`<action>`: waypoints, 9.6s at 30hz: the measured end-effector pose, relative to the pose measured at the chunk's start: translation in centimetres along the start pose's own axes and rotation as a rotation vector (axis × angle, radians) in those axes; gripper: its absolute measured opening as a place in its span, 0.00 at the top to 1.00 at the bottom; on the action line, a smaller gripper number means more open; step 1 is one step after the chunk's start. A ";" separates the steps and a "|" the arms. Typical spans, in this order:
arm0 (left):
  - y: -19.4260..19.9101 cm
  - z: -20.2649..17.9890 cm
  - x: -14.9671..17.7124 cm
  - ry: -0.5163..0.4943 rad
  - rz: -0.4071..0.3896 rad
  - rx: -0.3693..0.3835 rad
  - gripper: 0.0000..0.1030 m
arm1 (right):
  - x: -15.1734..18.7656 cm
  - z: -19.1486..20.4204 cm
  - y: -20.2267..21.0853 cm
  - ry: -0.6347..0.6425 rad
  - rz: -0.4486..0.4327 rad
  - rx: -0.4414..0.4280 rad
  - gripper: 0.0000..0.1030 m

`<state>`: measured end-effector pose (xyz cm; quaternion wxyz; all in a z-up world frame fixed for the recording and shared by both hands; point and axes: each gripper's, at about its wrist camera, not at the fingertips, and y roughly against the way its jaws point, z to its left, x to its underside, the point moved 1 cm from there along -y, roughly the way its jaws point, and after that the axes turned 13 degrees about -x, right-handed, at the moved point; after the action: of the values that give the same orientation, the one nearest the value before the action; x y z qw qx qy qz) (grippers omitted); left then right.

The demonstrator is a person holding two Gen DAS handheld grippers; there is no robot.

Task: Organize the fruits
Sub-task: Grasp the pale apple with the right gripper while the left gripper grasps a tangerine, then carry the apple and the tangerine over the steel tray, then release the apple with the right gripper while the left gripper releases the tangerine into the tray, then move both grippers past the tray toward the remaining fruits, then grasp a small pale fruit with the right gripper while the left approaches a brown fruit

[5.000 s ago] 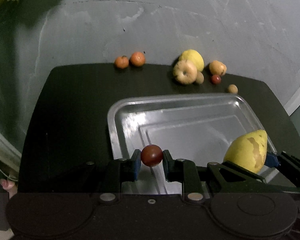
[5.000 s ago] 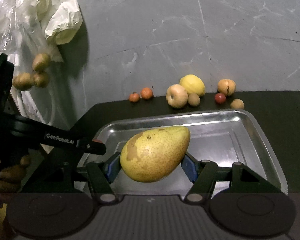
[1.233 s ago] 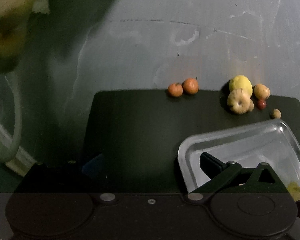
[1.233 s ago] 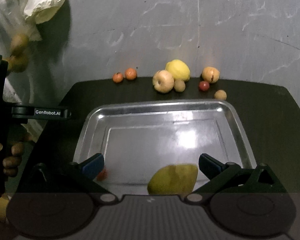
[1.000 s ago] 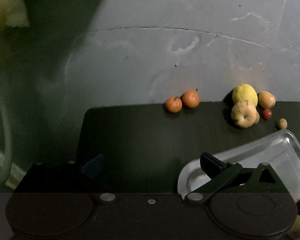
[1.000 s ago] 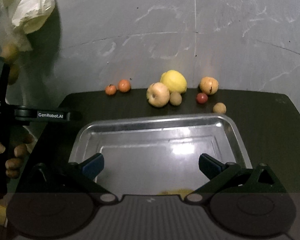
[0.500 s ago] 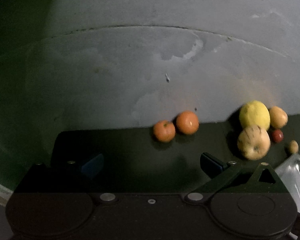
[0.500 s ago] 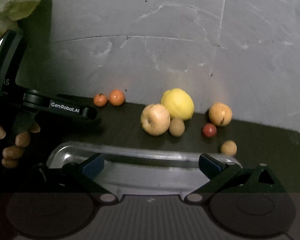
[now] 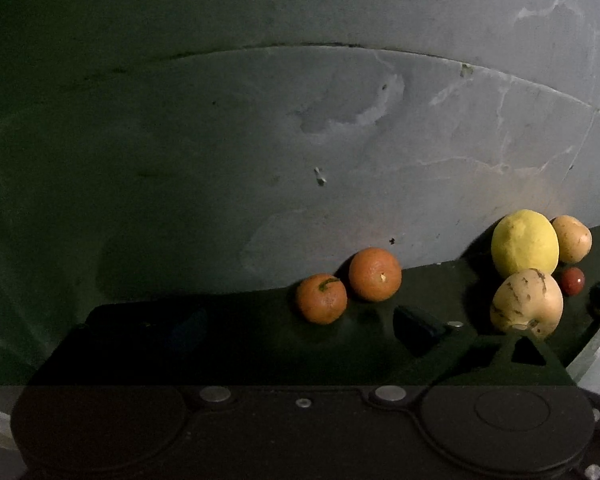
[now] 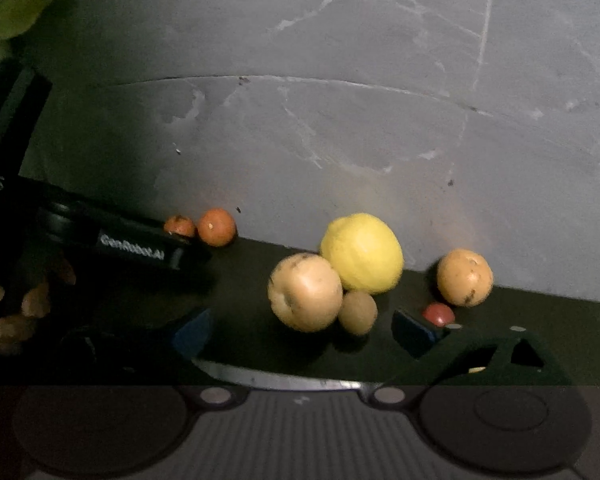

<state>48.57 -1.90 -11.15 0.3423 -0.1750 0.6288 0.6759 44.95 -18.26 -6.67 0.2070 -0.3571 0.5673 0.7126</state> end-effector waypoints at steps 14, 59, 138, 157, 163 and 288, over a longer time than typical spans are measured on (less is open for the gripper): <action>-0.4 0.1 -0.1 -0.001 -0.002 0.042 0.33 | -0.2 0.7 -2.2 0.043 0.007 0.021 0.24; 1.0 -1.2 0.9 -0.020 -0.037 0.043 0.70 | 1.3 4.3 -3.1 0.248 0.028 0.110 0.50; 17.4 -6.6 16.2 -0.229 0.041 0.255 0.70 | 15.8 5.3 13.6 -0.041 -0.012 0.246 0.49; 17.0 -6.9 16.2 -0.233 0.059 0.269 0.69 | 15.7 4.8 13.1 -0.052 -0.012 0.245 0.49; 17.5 -6.5 16.0 -0.224 0.048 0.275 0.53 | 15.5 4.9 13.0 -0.055 -0.001 0.251 0.39; 5.3 -15.2 1.1 -0.024 0.028 -0.034 0.21 | 7.8 -12.2 3.4 -0.108 -0.070 -0.023 0.34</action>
<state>41.23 -16.24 -10.28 0.3371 -0.1641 0.6154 0.6933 40.73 -31.74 -11.46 0.2579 -0.3402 0.5343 0.7296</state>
